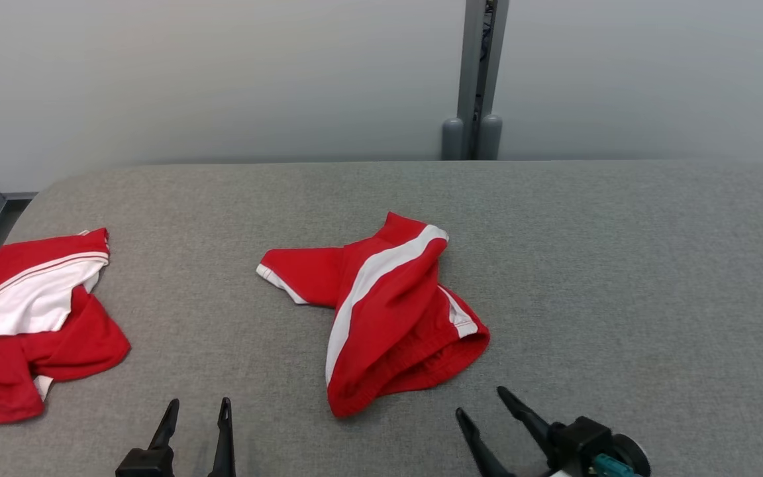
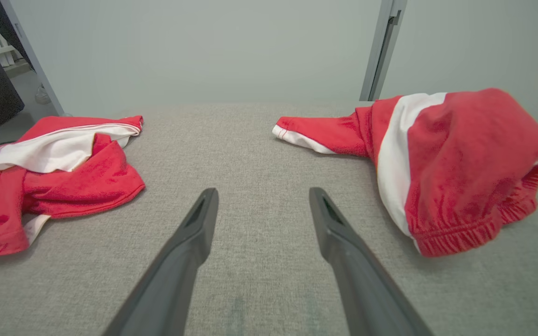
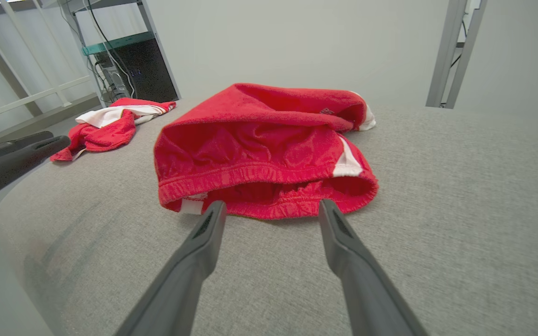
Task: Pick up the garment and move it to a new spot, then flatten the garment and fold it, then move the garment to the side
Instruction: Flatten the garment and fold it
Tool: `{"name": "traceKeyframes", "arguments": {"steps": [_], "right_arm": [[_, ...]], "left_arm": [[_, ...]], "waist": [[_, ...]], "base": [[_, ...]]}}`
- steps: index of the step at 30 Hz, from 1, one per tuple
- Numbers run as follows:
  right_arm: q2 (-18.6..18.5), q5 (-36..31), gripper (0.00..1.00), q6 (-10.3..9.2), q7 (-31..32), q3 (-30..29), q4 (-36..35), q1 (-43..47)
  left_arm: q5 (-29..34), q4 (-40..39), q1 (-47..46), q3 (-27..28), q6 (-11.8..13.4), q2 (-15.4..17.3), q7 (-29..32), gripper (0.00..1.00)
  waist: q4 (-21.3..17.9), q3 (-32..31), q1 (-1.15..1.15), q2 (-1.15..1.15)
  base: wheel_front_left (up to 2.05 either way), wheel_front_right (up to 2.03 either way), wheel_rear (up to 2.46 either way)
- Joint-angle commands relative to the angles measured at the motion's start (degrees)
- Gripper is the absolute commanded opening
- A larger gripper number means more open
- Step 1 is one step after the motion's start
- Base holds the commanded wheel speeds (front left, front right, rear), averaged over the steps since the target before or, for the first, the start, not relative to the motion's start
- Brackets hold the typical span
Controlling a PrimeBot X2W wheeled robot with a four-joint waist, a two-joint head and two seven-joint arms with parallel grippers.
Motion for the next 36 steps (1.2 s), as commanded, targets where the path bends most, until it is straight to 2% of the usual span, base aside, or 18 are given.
{"name": "traceKeyframes", "arguments": {"steps": [1, 7, 15, 25, 26, 27, 29, 30, 31, 35, 36], "right_arm": [[-0.3, 0.9, 1.0, -0.02, 0.0, 2.1, 0.4, -1.3], [-0.1, 4.1, 1.0, -0.02, 0.0, 10.2, 0.8, -5.8], [0.4, 6.9, 1.0, -0.02, 0.0, 10.8, 2.6, -9.9], [0.7, 8.4, 1.0, -0.02, 0.0, 12.0, 6.0, -13.2], [0.8, 8.6, 0.94, -0.02, 0.0, 12.4, 6.0, -13.5], [0.7, 8.9, 0.83, -0.02, 0.0, 12.8, 5.9, -13.9], [0.7, 9.2, 0.44, -0.02, 0.0, 13.0, 5.9, -14.5], [0.7, 9.1, 0.18, -0.02, 0.0, 12.7, 5.9, -14.9], [0.7, 9.0, 0.0, -0.02, 0.0, 12.6, 6.0, -15.1], [0.7, 8.6, 0.0, -0.02, 0.0, 10.2, 5.5, -15.6], [0.7, 7.9, 0.0, -0.02, 0.0, 8.0, 5.0, -15.5]], "left_arm": [[-0.5, 0.1, -0.6, -0.2, 0.2, 0.3, -0.3, 1.0], [-1.2, 0.3, -1.7, -1.9, 0.5, 0.2, -0.3, 1.0], [-2.6, 0.2, -2.7, -3.7, 1.2, 0.2, -0.3, 1.0], [-3.9, 0.0, -4.4, -5.7, 2.0, 0.2, -0.3, 1.0], [-4.0, 0.0, -4.4, -5.9, 2.1, 0.2, -0.3, 1.0], [-4.1, 0.0, -4.5, -6.1, 2.1, 0.2, -0.3, 1.0], [-4.3, 0.0, -4.8, -6.4, 2.3, 0.2, -0.3, 1.0], [-4.4, 0.0, -4.9, -6.5, 2.4, 0.2, -0.3, 1.0], [-4.4, 0.1, -5.0, -6.6, 2.4, 0.2, -0.3, 1.0], [-4.6, 0.3, -5.0, -6.5, 2.5, 0.2, -0.3, 1.0], [-4.7, 0.4, -4.6, -6.2, 2.5, 0.2, -0.3, 1.0]], "waist": [[2.0, 0.9, 0.0, 0.0], [6.1, 3.2, 0.0, 0.0], [10.0, 5.6, 0.0, 0.0], [12.1, 7.6, 0.0, 0.0], [12.2, 7.8, 0.0, 0.0], [12.2, 7.9, 0.0, 0.0], [12.4, 8.1, 0.0, 0.0], [12.4, 8.2, 0.0, 0.0], [12.4, 8.2, 0.0, 0.0], [12.0, 8.0, 0.0, 0.0], [11.3, 7.6, 0.0, 0.0]], "base": [[0.0, 0.0, 0.0], [0.0, 0.0, 0.0], [0.0, 0.0, 0.0], [0.0, 0.0, 0.0], [0.0, 0.0, 0.0], [0.0, 0.0, 0.0], [0.0, 0.0, 0.0], [0.0, 0.0, 0.0], [0.0, 0.0, 0.0], [0.0, 0.0, 0.0], [0.0, 0.0, 0.0]]}}
